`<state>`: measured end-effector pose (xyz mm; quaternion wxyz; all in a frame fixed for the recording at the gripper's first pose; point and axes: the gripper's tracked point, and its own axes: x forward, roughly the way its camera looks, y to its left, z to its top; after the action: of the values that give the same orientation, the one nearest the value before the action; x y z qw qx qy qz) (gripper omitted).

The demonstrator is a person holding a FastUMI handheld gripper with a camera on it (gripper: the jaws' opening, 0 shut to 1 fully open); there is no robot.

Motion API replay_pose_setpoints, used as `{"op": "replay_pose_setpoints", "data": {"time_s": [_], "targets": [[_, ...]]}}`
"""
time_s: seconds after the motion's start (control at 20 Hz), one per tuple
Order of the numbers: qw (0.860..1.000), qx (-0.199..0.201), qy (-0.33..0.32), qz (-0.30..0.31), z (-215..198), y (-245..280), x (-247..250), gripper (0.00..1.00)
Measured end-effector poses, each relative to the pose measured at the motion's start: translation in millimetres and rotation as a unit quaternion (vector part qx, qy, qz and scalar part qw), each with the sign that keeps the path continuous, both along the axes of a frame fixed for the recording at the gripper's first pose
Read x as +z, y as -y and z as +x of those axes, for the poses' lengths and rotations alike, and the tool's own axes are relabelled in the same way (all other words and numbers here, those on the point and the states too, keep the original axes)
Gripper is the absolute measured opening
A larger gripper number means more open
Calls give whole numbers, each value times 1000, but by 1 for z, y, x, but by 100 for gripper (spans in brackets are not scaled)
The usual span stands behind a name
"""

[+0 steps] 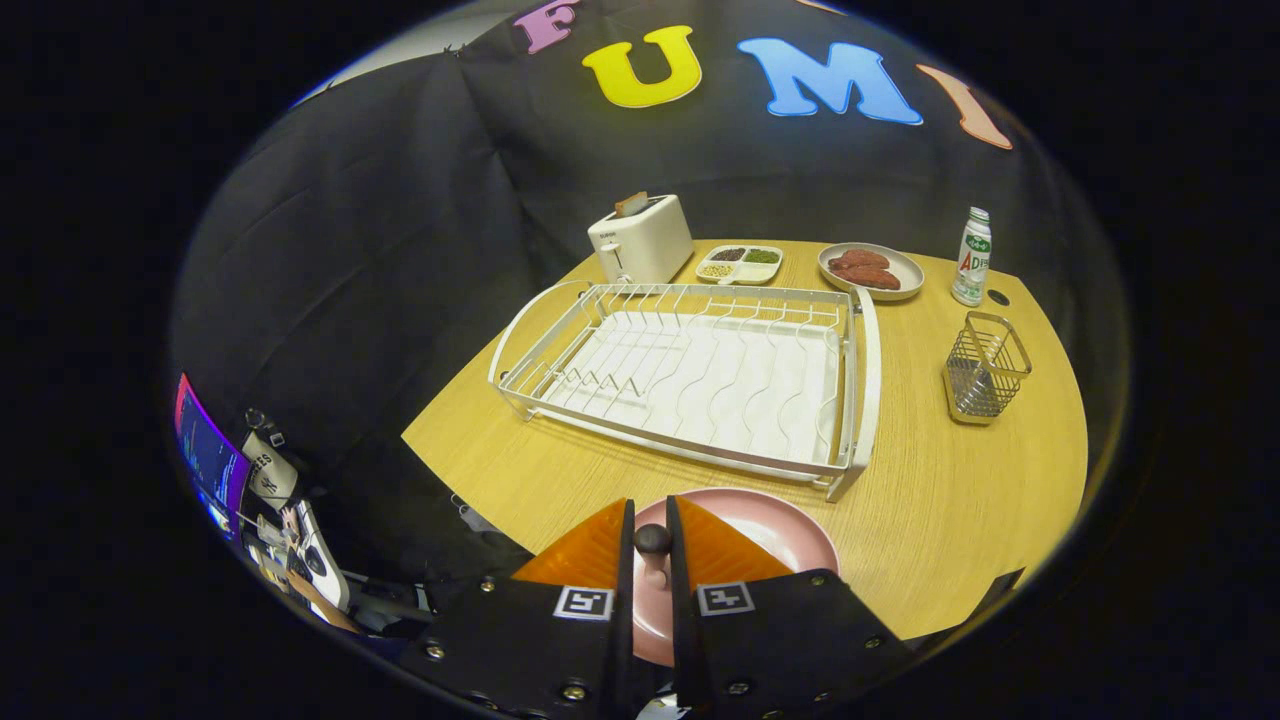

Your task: Take the plate from the dish rack, then take the spoon from the basket and place it into the plate.

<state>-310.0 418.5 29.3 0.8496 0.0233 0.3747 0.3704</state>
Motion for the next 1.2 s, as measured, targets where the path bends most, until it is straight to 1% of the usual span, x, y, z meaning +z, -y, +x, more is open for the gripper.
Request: {"op": "replay_pose_setpoints", "data": {"time_s": [0.3, 0.7, 0.8, 1.0, 1.2], "targets": [[999, -33, 5, 14, 14, 23, 14, 16], [995, -81, 44, 33, 47, 59, 47, 16], [993, -98, 56, 41, 56, 69, 57, 16], [982, -135, 119, 52, 82, 95, 96, 16], [964, -166, 203, 53, 111, 124, 147, 16]]}}
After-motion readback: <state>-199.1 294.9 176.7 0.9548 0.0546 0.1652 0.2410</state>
